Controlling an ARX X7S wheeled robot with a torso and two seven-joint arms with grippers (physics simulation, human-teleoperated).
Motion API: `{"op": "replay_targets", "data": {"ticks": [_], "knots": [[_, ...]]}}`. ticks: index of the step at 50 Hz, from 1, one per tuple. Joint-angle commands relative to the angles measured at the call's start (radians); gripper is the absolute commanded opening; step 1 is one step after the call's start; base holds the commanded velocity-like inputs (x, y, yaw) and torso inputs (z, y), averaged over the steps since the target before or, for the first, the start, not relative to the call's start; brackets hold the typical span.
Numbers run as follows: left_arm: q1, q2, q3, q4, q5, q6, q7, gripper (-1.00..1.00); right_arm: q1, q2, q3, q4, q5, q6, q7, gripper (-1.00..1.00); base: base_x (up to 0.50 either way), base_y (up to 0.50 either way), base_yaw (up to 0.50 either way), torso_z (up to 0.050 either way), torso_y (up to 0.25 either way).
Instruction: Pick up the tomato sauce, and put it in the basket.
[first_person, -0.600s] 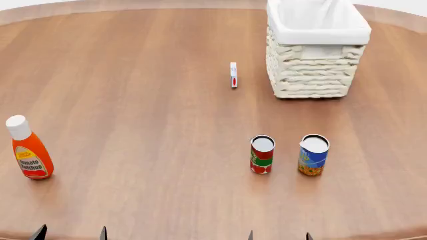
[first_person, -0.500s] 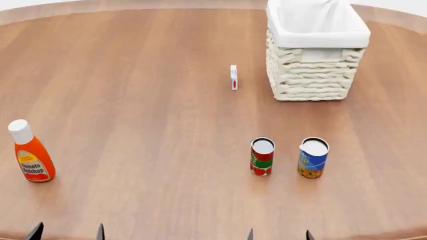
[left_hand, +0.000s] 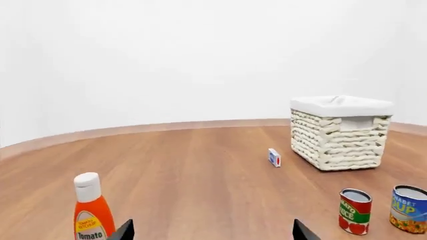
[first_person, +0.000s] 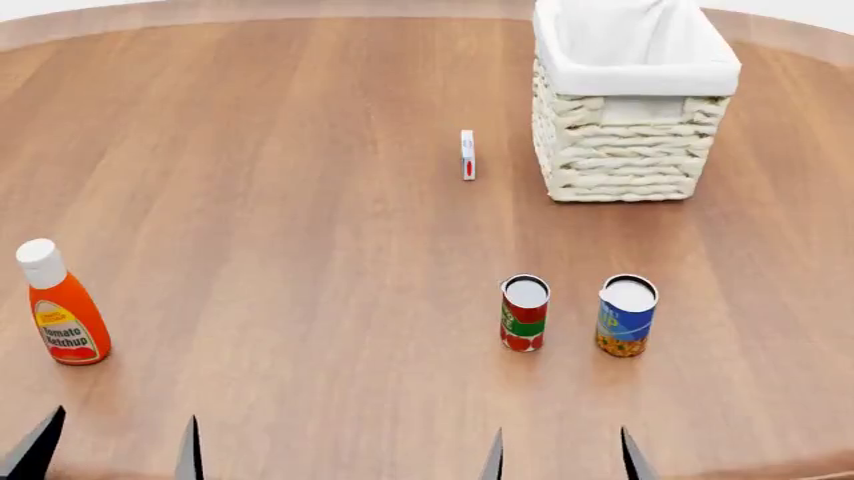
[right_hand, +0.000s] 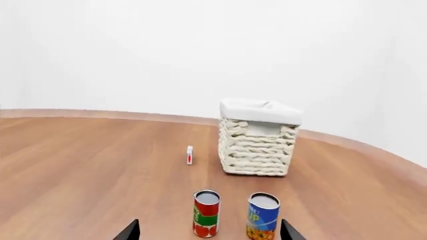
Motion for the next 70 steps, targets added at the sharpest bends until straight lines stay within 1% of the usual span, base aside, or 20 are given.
{"op": "replay_targets", "data": {"ticks": [1,6,12,14,16,18,19,22,25,36,43,70], "knots": [[0.042,-0.041,0.049,0.219,0.057,-0.037,-0.030,1.00,-0.054,0.024,-0.028,-0.230,-0.035,0.024,0.040,1.00,0.00,0.00,0.00,0.000,0.000],[0.072,-0.047,0.073,0.267,0.042,0.012,-0.022,1.00,-0.074,0.035,-0.033,-0.300,-0.046,0.003,0.053,1.00,0.00,0.00,0.00,0.000,0.000],[0.102,-0.069,0.084,0.386,0.071,0.072,-0.032,1.00,-0.109,0.049,-0.029,-0.383,-0.020,-0.025,0.059,1.00,0.00,0.00,0.00,0.000,0.000],[0.110,-0.071,0.078,0.405,0.058,0.094,-0.036,1.00,-0.125,0.060,-0.044,-0.379,-0.054,-0.060,0.064,1.00,0.00,0.00,0.00,0.000,0.000],[0.116,-0.072,0.074,0.427,0.059,0.081,-0.044,1.00,-0.147,0.070,-0.056,-0.417,-0.094,-0.095,0.076,1.00,0.00,0.00,0.00,0.000,0.000],[0.128,-0.073,0.073,0.454,0.095,0.088,-0.060,1.00,-0.158,0.075,-0.056,-0.445,-0.097,-0.104,0.079,1.00,0.00,0.00,0.00,0.000,0.000],[0.137,-0.079,0.076,0.463,0.106,0.127,-0.063,1.00,-0.163,0.078,-0.058,-0.457,-0.099,-0.100,0.078,1.00,0.00,0.00,0.00,0.000,0.000],[0.139,-0.082,0.083,0.489,0.134,0.108,-0.068,1.00,-0.168,0.082,-0.059,-0.475,-0.104,-0.108,0.084,1.00,0.00,0.00,0.00,0.000,0.000],[0.134,-0.084,0.085,0.463,0.120,0.118,-0.070,1.00,-0.163,0.084,-0.063,-0.452,-0.103,-0.120,0.090,1.00,0.00,0.00,0.00,0.000,0.000],[0.127,-0.091,0.092,0.457,0.114,0.102,-0.080,1.00,-0.155,0.095,-0.075,-0.450,-0.146,-0.090,0.104,1.00,0.00,0.00,0.00,0.000,0.000],[0.128,-0.097,0.098,0.451,0.117,0.099,-0.087,1.00,-0.150,0.103,-0.078,-0.442,-0.140,-0.091,0.109,1.00,0.01,0.00,0.00,0.000,0.000],[0.119,-0.117,0.112,0.434,0.108,0.085,-0.109,1.00,-0.158,0.124,-0.088,-0.456,-0.125,-0.089,0.132,1.00,0.12,0.00,0.00,0.000,0.000]]}}
